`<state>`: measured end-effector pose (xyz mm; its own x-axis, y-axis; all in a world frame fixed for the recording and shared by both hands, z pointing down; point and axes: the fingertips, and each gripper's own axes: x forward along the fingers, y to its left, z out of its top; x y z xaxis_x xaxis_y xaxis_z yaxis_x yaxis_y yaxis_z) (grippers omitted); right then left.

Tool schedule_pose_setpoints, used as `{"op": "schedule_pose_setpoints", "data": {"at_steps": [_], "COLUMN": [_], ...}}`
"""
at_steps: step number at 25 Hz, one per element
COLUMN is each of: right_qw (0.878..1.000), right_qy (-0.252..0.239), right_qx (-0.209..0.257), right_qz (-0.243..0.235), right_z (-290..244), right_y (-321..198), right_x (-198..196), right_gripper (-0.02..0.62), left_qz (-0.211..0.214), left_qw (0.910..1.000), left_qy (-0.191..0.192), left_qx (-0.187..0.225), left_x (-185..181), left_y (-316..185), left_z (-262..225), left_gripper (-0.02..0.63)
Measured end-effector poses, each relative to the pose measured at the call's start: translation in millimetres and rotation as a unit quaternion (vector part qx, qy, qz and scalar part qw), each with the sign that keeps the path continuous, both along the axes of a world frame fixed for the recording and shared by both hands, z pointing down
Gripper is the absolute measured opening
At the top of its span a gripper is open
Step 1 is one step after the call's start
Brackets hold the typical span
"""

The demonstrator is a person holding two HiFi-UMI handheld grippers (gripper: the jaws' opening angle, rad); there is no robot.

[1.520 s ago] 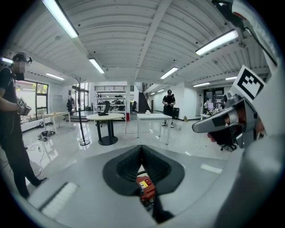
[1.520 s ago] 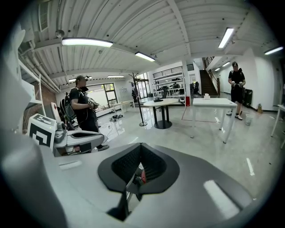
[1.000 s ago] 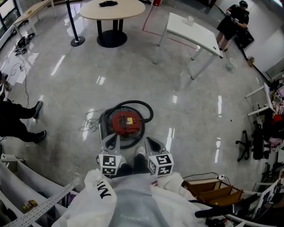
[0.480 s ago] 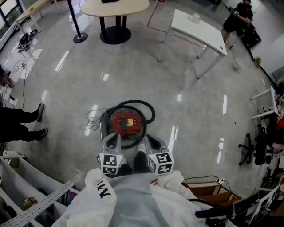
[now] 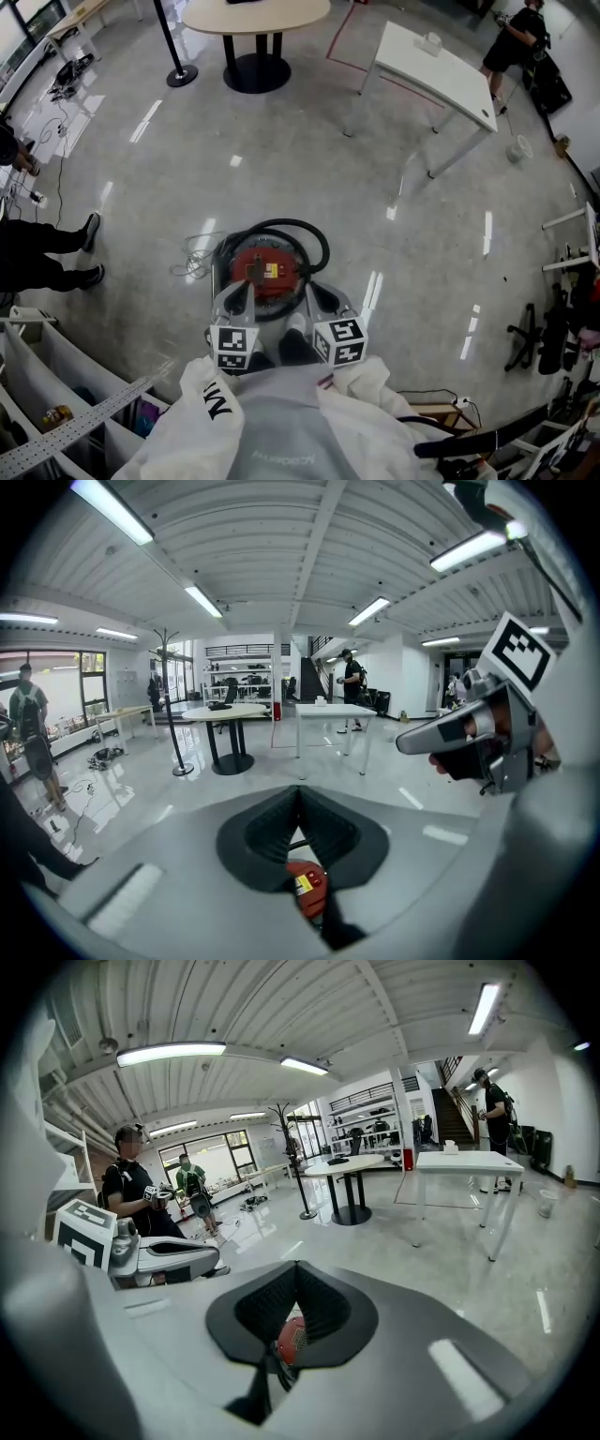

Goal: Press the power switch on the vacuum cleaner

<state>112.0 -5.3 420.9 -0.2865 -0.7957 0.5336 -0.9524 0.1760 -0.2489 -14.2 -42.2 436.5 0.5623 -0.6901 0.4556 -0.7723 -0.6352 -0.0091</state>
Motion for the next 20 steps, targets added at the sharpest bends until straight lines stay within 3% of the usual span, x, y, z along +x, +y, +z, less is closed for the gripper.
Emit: {"op": "schedule_pose_setpoints", "data": {"at_steps": [20], "right_qw": [0.998], "right_qy": [-0.028], "right_qx": [-0.022], "right_qz": [-0.056], "right_z": [24.0], "right_y": [-19.1], "right_x": [23.6], "right_gripper": [0.000], "left_qz": [-0.062], "left_qw": [0.9972], "left_qy": [-0.033], "left_qx": [-0.023], "left_x": [14.2], "left_y": [1.6], "left_z": [14.4], "left_gripper": [0.000]}}
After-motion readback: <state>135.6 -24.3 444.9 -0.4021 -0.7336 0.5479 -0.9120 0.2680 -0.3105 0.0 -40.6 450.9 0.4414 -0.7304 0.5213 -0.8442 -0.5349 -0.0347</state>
